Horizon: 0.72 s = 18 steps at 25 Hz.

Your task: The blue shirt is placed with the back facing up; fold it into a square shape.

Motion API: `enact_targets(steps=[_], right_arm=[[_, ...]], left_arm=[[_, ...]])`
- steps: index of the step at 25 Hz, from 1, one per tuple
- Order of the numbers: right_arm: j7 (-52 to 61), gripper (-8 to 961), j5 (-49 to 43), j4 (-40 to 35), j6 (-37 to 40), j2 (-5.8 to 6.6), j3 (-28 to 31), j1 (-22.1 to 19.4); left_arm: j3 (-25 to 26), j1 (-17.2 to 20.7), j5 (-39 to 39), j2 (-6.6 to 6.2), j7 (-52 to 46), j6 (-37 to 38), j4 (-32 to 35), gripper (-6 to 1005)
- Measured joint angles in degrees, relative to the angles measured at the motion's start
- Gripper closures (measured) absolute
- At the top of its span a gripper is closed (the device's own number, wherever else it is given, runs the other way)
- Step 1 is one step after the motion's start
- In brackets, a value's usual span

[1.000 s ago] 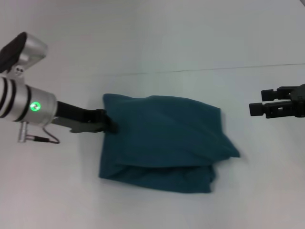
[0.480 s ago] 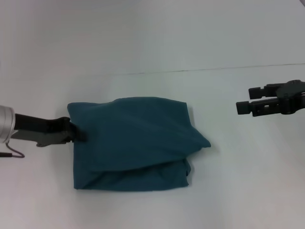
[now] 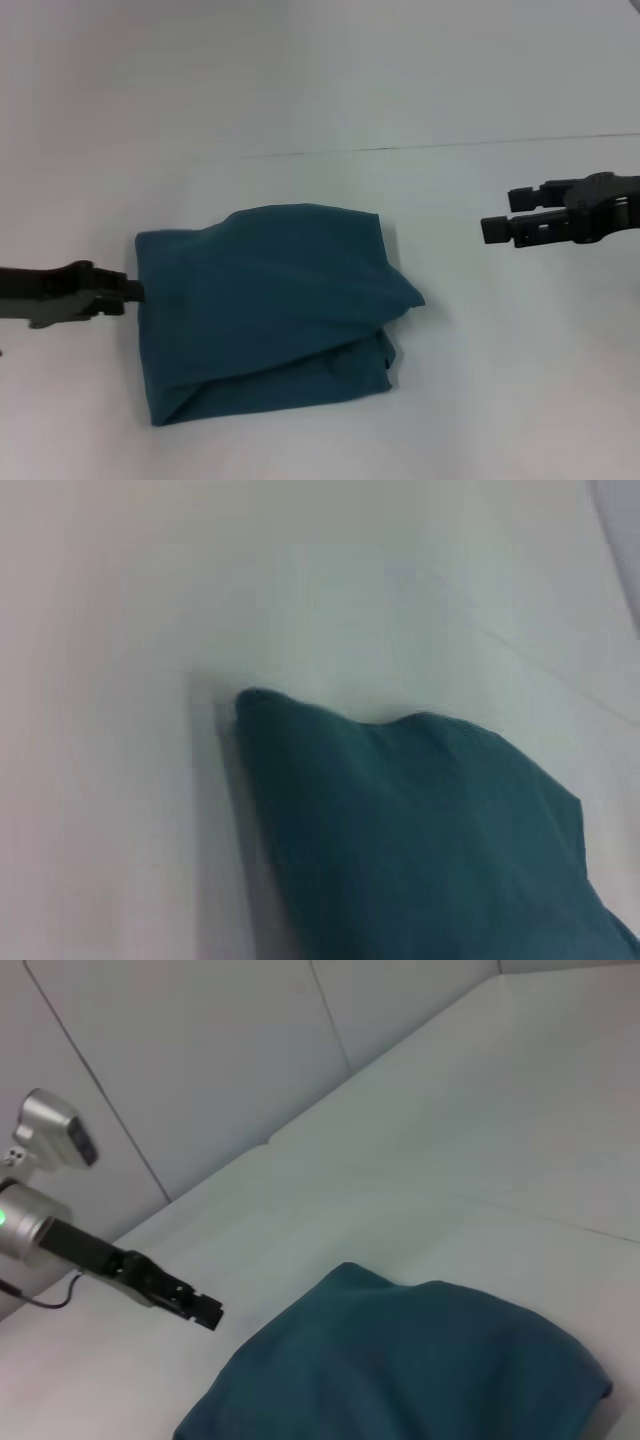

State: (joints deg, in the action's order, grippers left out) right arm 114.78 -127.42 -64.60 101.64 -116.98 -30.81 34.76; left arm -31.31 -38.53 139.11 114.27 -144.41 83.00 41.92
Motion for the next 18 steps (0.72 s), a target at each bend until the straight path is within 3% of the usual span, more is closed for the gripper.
enact_targets(steps=[6, 7, 8, 12, 15, 18], right_arm=[[-2.75, 12, 1.7, 2.32, -1.71, -0.68, 0.24, 0.49], [-3.77, 12, 2.93, 2.62, -2.01, -0.95, 0.34, 0.26], [-5.47, 12, 5.18, 3.22, -2.57, -1.32, 0.52, -0.13], [-16.62, 12, 16.66, 10.42, -5.88, -2.71, 0.7, -2.67], [-24.56, 12, 20.04, 18.53, -8.46, -2.71, 0.45, -3.35], [-32.03, 12, 19.91, 24.48, -9.6, -2.75, 0.34, -3.43]], left_arm=[[6.12, 2.15, -0.53, 0.11, 6.62, 2.4, 0.91, 716], [9.62, 3.99, -3.78, 0.59, 15.52, 7.19, 3.1, 697], [9.95, 4.26, -4.34, 0.71, 16.75, 7.83, 3.42, 650], [14.54, 10.79, -16.4, 3.51, 36.1, 14.96, 7.41, 464], [16.02, 16.06, -24.97, 4.64, 45.13, 16.41, 6.66, 250], [18.02, 20.73, -31.1, 5.89, 54.03, 19.02, 4.86, 130]])
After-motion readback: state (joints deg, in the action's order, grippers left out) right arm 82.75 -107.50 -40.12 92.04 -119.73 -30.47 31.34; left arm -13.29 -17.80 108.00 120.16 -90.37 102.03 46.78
